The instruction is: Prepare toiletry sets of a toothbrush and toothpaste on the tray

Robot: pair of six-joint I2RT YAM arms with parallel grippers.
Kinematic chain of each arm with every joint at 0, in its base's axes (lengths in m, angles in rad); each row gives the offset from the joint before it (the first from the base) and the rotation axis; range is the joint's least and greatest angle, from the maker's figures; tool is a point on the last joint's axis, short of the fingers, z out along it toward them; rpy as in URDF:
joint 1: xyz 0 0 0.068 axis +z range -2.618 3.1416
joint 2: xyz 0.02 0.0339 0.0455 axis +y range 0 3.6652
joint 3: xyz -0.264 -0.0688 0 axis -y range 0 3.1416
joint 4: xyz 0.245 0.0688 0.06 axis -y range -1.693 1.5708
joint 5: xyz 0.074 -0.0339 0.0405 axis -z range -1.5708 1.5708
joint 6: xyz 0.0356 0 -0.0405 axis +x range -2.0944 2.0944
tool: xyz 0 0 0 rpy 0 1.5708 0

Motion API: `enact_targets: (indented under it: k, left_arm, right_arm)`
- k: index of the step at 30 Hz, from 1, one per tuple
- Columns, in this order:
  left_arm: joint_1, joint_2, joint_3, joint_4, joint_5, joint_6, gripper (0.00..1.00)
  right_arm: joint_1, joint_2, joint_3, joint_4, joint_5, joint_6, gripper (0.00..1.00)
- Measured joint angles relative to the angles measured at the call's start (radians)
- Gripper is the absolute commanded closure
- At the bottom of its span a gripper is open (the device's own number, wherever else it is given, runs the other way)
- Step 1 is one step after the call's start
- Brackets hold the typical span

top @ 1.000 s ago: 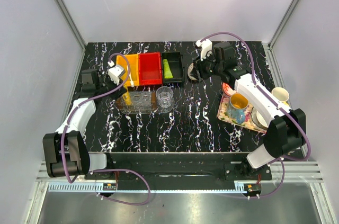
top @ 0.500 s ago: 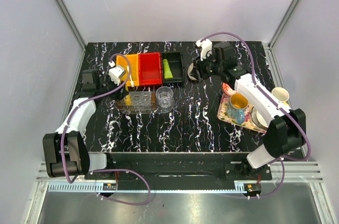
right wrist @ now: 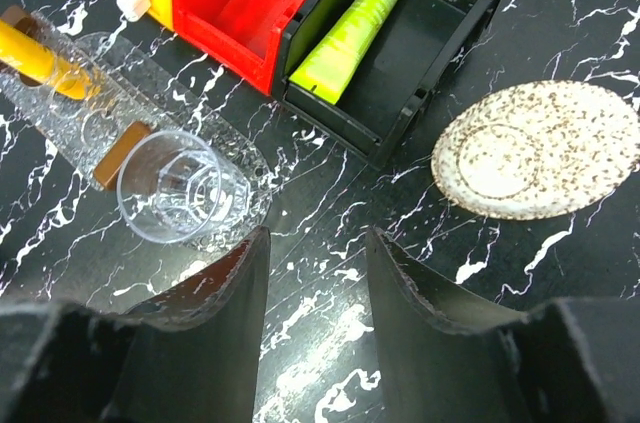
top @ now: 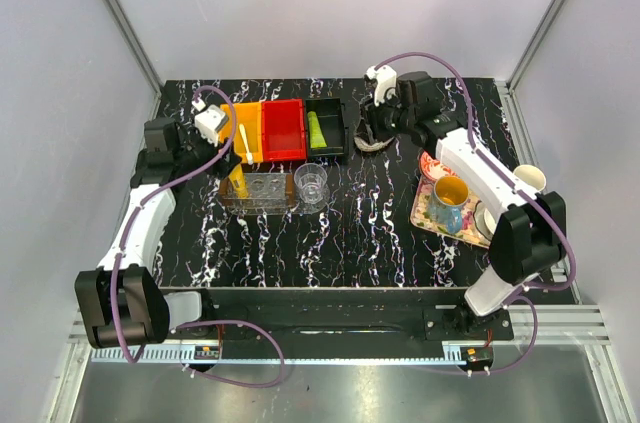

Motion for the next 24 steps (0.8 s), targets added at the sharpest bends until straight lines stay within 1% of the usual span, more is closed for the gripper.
enact_targets:
  k: [6,14,19,24]
  left_arm:
    - [0.0,-0.014,0.046,-0.027,0.03,-0.062,0.27]
    - [0.0,-0.092,0.101,-0.076,0.071,-0.132,0.26]
    - [-0.002,-0.148,0.106,-0.093,0.092,-0.152,0.26]
    - [-0.004,-0.172,0.106,-0.099,0.098,-0.151,0.26]
  right_arm:
    - [0.0,0.105,0.141,-0.026,0.038,0.012,0.48]
    - [0.017,0.327,0.344,-0.052,0.083,0.026,0.48]
    - [0.03,0.439,0.391,-0.053,0.085,0.045,0.48]
    - [0.049,0.504,0.416,-0.055,0.1,0.048,0.48]
